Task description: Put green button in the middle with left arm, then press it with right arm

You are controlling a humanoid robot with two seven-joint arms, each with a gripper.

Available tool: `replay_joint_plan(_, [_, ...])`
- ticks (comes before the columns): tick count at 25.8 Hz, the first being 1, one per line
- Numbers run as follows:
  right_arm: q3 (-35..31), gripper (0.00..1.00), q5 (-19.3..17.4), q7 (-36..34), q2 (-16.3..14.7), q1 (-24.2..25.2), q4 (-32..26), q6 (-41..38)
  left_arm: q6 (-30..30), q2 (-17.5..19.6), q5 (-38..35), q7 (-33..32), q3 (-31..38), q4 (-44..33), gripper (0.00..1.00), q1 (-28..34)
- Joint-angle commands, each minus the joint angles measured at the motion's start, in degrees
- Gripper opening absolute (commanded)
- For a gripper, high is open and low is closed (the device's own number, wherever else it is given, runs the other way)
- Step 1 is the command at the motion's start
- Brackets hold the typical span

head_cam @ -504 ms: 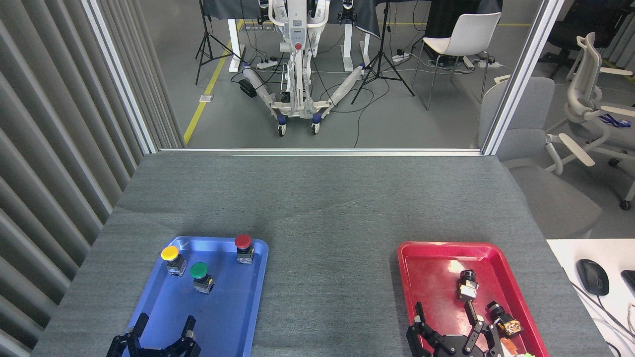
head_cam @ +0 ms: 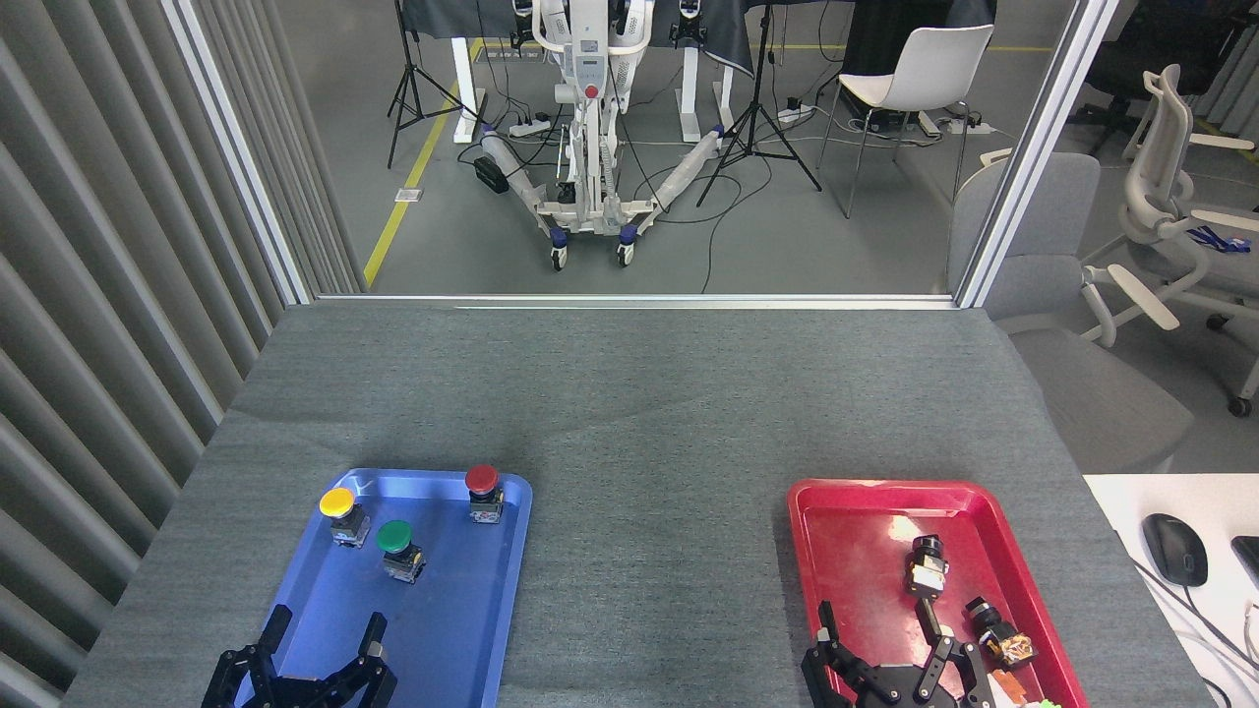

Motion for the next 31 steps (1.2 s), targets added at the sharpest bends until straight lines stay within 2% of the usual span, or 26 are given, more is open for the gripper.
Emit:
replay_joint_plan(1, [0.0,1.0,0.0,0.1,0.0,0.0,0.0,0.0,0.3,-0.1,-0.1,0.2,0.0,-0.1,1.0,0.1])
replay_joint_plan(21, [0.1,1.0,0.5,0.2,0.9,0.0,0.6,0.1,0.3,-0.1,-0.1,0.5,0.0,1.6,0.99,-0.1])
replay_joint_plan(24, [0.2,1.0,2.3,0.0,1.0,0.0,1.1,0.1,0.3,0.0,-0.1,0.4,-0.1,1.6,0.99,-0.1])
replay_joint_plan(31, [0.1,1.0,3.1,-0.2,1.5,-0.1,2.2,-0.2,0.2,0.1,-0.1,0.0,-0.1,2.5,0.99,-0.1])
